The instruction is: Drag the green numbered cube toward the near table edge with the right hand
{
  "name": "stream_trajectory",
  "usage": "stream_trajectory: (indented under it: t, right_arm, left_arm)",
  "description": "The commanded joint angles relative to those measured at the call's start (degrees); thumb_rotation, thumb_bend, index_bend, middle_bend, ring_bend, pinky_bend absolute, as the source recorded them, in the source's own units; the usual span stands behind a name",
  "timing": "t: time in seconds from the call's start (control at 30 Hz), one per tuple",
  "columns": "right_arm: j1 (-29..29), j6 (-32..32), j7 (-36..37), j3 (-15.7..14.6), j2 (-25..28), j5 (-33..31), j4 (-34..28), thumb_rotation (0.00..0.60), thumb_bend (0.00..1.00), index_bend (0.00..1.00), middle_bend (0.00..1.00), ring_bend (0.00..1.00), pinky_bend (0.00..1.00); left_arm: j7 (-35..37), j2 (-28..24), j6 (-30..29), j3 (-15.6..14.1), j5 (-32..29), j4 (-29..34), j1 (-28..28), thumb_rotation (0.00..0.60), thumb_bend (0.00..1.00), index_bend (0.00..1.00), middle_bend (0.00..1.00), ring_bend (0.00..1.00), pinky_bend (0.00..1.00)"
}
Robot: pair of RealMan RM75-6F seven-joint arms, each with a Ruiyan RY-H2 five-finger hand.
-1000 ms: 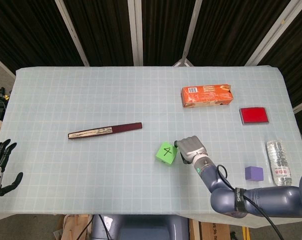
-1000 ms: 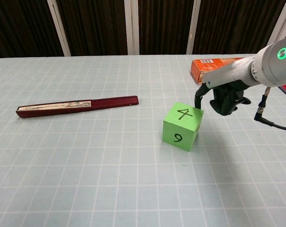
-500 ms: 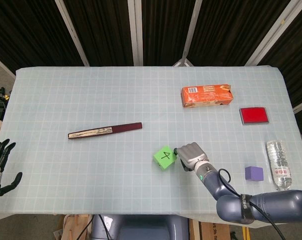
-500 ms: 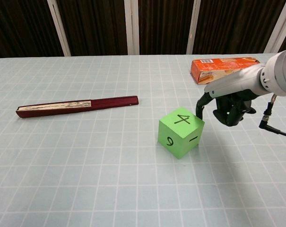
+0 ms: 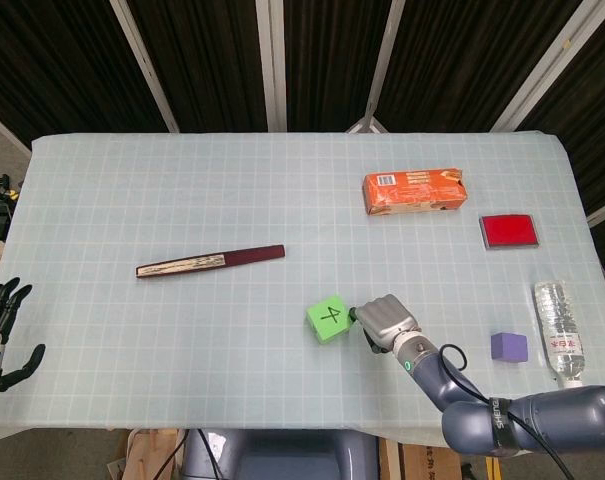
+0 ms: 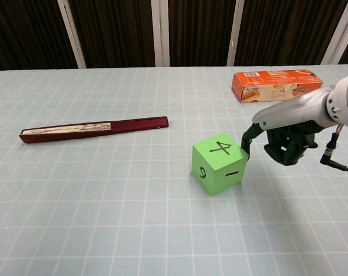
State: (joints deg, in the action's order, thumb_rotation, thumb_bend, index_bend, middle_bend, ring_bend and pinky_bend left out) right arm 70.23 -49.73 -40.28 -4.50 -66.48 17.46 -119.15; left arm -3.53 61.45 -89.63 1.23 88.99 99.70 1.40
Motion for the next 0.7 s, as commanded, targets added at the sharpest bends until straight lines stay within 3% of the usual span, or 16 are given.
stream_trajectory:
  t: [0.03,0.7]
  right_arm:
    - [-1.1,0.8,1.4,-0.6,0.3,2.7,-1.0,0.6,0.83,0.29,0.85,0.86,0.74]
    - [-3.1,1.8,4.9,-3.4,0.9,9.9,-4.0,0.6,0.83,0.29,0.85,0.86,0.74]
  left_arm:
    - [-0.1,0.1,0.0,0.0,0.0,0.0,0.0,0.6,0.44,0.09,0.0,0.0,0.04]
    - [0.4,-0.2,0.3,0.2,-0.4,0.0,0.1,0.6,0.44,0.09,0.0,0.0,0.04]
